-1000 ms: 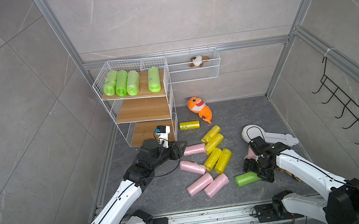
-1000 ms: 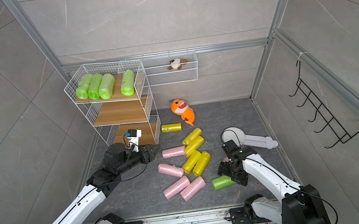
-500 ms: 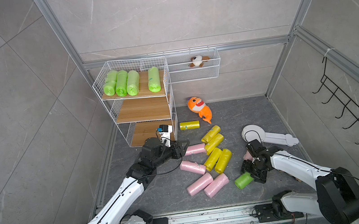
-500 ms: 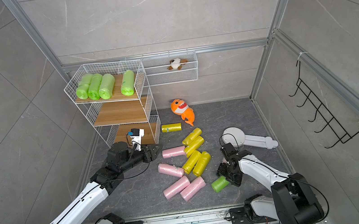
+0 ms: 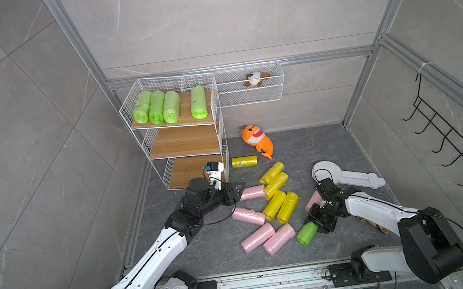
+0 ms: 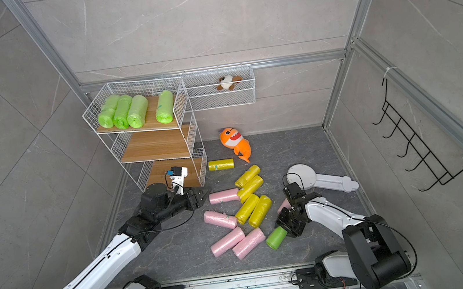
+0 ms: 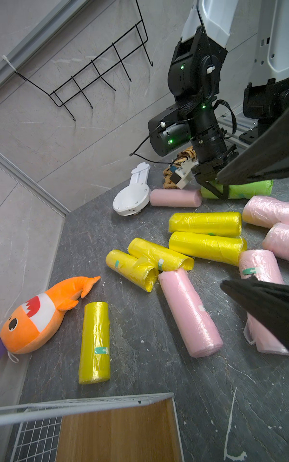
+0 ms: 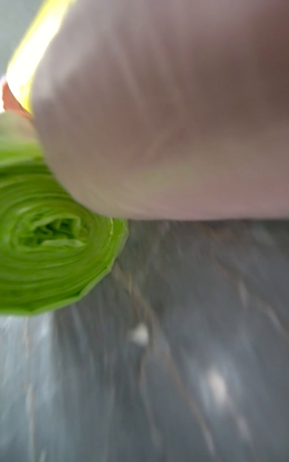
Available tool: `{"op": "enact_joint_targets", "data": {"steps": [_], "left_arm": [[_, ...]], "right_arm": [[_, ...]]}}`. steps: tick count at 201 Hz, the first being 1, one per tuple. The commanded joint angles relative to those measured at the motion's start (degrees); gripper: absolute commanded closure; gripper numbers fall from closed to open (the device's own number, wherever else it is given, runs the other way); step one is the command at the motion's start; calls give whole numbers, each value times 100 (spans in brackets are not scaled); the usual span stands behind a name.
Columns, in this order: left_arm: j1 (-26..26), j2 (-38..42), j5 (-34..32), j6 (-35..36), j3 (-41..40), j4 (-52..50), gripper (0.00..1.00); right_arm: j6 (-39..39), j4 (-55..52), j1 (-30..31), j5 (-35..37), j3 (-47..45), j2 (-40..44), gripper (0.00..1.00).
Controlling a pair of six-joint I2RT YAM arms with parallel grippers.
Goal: Sort the rolls of trash bags by color and place them on the shelf
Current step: Pick up the roll of trash bags from the center of the board, then place the roll of trash bags on the shelf.
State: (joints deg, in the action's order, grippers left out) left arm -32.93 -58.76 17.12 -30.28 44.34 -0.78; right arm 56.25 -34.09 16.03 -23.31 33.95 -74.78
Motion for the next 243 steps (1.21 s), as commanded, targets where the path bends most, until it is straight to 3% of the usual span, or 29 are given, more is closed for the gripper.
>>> {"op": "enact_joint_targets", "data": {"steps": [1, 57, 155, 195, 243], "left_arm": [[-38, 14, 151, -114, -7, 356, 37], [-162, -83, 123, -479, 29, 871, 36], [-1171, -420, -688, -2144, -294, 3324, 20], [-1424, -691, -705, -2301, -163, 3879, 12], [-1496, -912, -684, -2516, -53, 4165, 11]], "right_arm": [[196, 228, 50, -494, 226, 345, 51], [0, -221, 202, -490, 1548, 860, 51], [927, 2490, 867, 58, 2899, 1011, 51], [1052, 2914, 1169, 81, 3128, 757, 51], [1107, 3148, 1383, 125, 3179, 700, 52]]}}
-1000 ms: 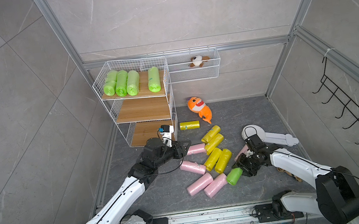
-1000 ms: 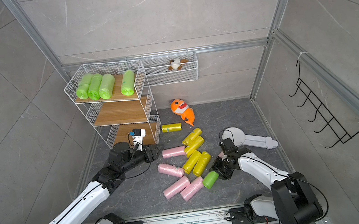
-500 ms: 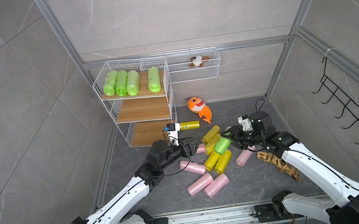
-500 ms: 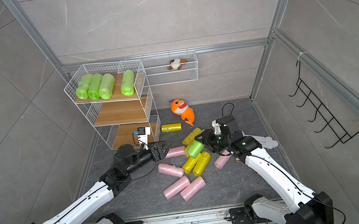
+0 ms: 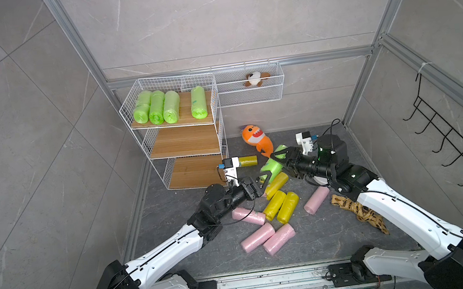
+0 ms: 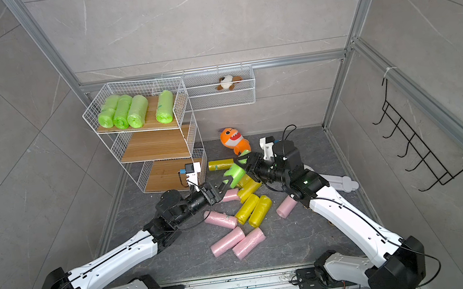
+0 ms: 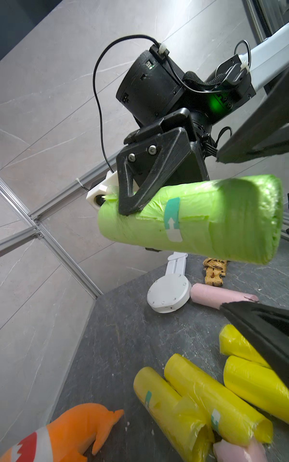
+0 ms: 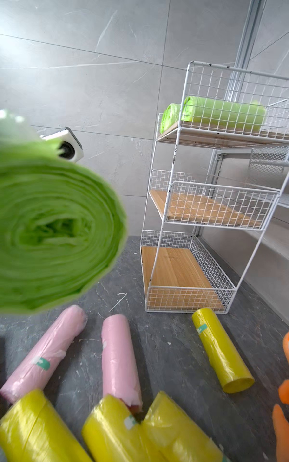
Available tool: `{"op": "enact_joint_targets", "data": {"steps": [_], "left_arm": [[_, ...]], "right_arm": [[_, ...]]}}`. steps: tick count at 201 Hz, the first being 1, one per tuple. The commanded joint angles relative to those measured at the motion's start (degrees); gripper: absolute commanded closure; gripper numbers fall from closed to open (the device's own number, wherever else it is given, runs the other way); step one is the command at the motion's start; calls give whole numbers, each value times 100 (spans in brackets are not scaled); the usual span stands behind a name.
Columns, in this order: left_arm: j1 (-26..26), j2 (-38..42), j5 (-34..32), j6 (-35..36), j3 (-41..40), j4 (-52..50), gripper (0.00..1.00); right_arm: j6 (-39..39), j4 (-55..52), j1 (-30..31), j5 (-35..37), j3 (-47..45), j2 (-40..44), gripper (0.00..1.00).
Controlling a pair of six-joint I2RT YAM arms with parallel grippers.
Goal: Sort the rolls of trash bags by color and place them on the shelf
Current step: Place the roll of trash bags on the shelf.
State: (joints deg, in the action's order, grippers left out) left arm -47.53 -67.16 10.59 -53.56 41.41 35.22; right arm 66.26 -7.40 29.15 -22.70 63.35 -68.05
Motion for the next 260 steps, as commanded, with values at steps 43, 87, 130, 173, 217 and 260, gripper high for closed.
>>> {"op": "enact_joint_targets", "data": {"steps": [43, 87, 130, 173, 217, 260], "left_arm": [[-80, -227, -46, -321, 362, 605, 25], [-102, -199, -261, -365, 286, 876, 48], [-100, -99, -358, -278, 219, 865, 69], [-91, 182, -592, 267, 336, 140, 81], [112, 383, -518, 891, 821, -1180, 82], [647, 697, -264, 1537, 1432, -2534, 81]], "right_arm": [[114, 564, 140, 117, 241, 31, 52], [183, 705, 179, 175, 93, 63, 53], [164, 722, 178, 280, 4, 66, 52], [26, 496, 177, 586, -58, 172, 27], [-345, -53, 179, 976, -17, 409, 9], [-1092, -1019, 178, 1546, 93, 693, 5]]}}
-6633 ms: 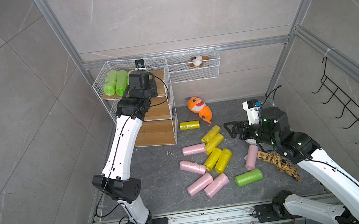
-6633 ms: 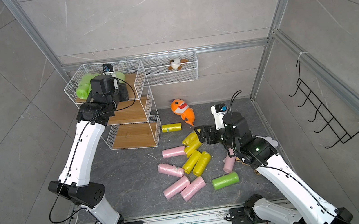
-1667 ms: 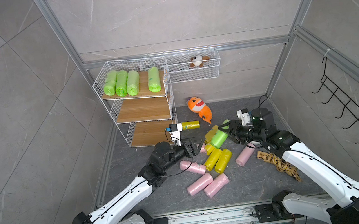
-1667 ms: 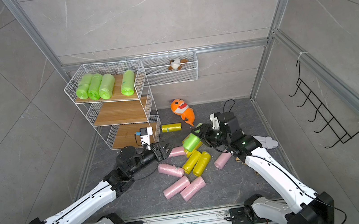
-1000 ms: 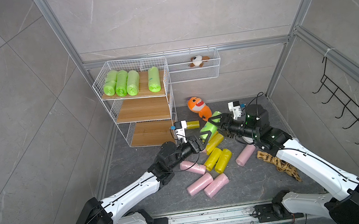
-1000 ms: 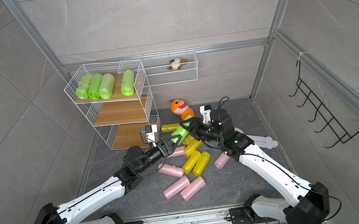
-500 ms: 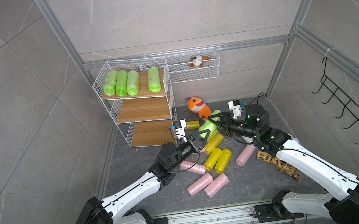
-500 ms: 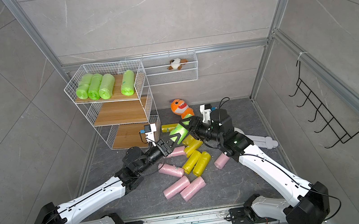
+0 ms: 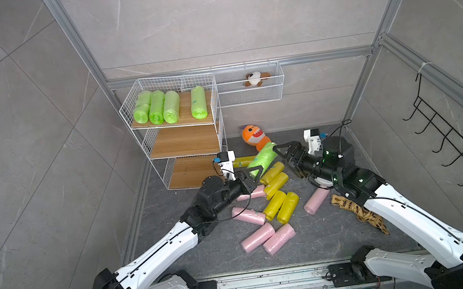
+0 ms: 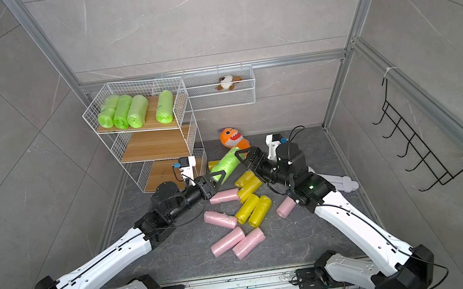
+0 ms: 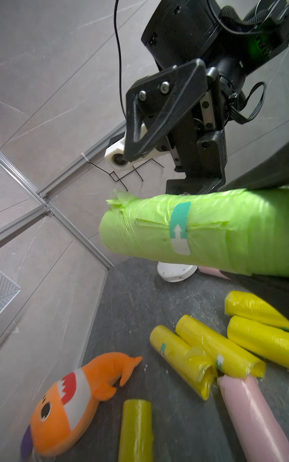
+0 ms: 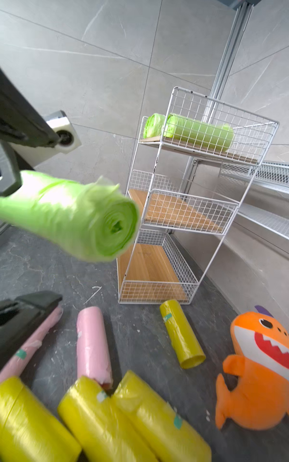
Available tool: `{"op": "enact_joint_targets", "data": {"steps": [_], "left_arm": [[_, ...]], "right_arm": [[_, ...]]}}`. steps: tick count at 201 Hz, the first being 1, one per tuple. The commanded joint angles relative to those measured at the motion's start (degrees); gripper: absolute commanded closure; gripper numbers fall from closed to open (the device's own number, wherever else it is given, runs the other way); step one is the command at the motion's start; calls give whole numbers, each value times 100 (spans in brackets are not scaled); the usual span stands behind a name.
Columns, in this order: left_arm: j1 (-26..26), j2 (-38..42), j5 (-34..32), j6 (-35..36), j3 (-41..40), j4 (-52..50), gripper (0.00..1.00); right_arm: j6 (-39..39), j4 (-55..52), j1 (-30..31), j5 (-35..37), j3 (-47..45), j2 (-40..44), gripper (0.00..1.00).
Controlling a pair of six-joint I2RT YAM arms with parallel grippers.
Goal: Sort the rolls of trash bags by color and place them on the shelf
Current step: Place the roll of trash bags on the shelf.
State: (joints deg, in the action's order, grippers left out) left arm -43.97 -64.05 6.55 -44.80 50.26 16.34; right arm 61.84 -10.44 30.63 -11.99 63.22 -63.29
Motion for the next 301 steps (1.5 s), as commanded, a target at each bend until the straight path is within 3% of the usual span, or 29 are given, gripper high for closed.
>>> {"op": "enact_joint_targets", "data": {"steps": [1, 45, 87, 147, 223, 301], "left_arm": [[304, 395, 143, 676, 560, -683, 81], [906, 629, 190, 1503, 1363, -2231, 80], [1302, 577, -13, 2225, 2325, -3452, 81], [1438, 327, -851, 3026, 3602, -4155, 81], [1726, -609, -1950, 3572, 5373, -4573, 82], [2205, -1836, -2421, 3842, 6821, -4833, 82]], "right_arm": [[-675, -741, 30, 490, 109, 223, 5], [-2110, -2117, 30, 766, 871, 154, 5], [-2695, -2306, 30, 959, 898, 327, 5], [-3002, -2331, 34, 770, 958, 186, 5], [-3218, -2354, 30, 515, 1002, 115, 5], [-3164, -2393, 30, 443, 999, 119, 6]]}}
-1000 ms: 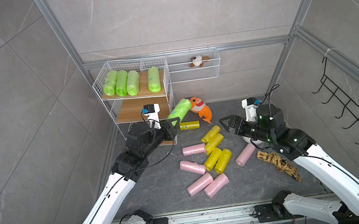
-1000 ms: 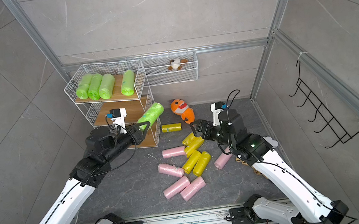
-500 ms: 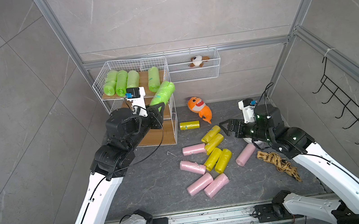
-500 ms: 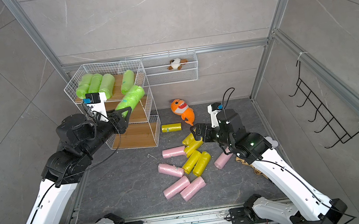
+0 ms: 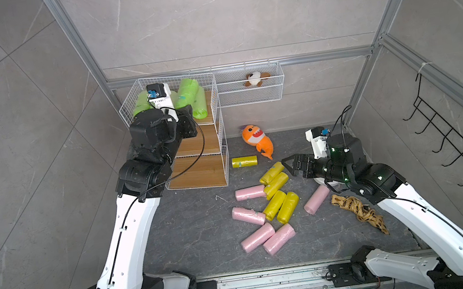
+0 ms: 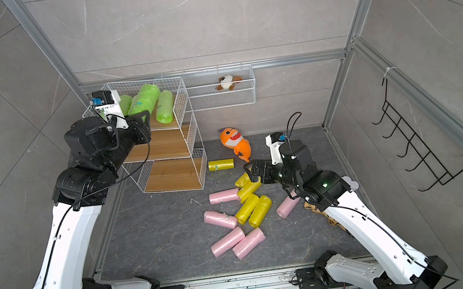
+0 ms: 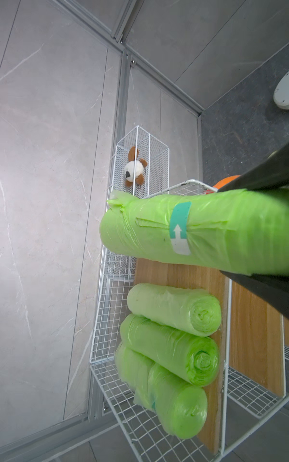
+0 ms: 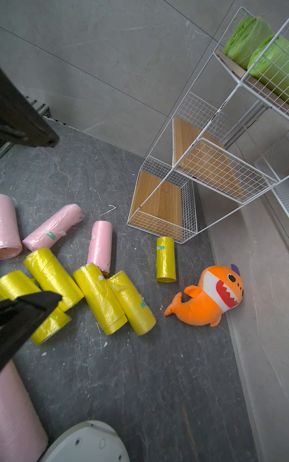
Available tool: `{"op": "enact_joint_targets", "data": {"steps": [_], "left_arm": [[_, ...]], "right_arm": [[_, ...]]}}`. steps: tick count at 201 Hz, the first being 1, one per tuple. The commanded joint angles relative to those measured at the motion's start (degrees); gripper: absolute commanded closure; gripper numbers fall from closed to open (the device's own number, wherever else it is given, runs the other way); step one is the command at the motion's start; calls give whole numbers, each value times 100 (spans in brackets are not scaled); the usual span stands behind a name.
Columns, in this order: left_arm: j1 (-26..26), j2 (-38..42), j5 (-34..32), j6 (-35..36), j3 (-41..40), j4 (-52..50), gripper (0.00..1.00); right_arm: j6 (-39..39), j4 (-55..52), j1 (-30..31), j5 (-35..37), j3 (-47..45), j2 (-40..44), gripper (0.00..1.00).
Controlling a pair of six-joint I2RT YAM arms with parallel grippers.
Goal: Sort the rolls of trash bags by color and place them on the shelf
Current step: Place the roll of trash bags on the shelf.
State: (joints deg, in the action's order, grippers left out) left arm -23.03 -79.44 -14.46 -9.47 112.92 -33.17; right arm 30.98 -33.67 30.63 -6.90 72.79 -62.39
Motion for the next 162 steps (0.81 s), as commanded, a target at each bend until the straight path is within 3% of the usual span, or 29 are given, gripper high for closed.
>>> {"op": "enact_joint_targets", "data": {"steps": [1, 72, 162], "left_arm": [[113, -316, -325, 312, 577, 109, 82], [186, -1393, -1059, 777, 1730, -400, 82], [193, -2150, -1559, 1210, 2332, -689, 75]], "right_arm": [[-72, -69, 30, -66, 42, 27, 6], [-64, -87, 28, 4, -14, 54, 6], [-20, -87, 30, 39, -106, 30, 6]]}}
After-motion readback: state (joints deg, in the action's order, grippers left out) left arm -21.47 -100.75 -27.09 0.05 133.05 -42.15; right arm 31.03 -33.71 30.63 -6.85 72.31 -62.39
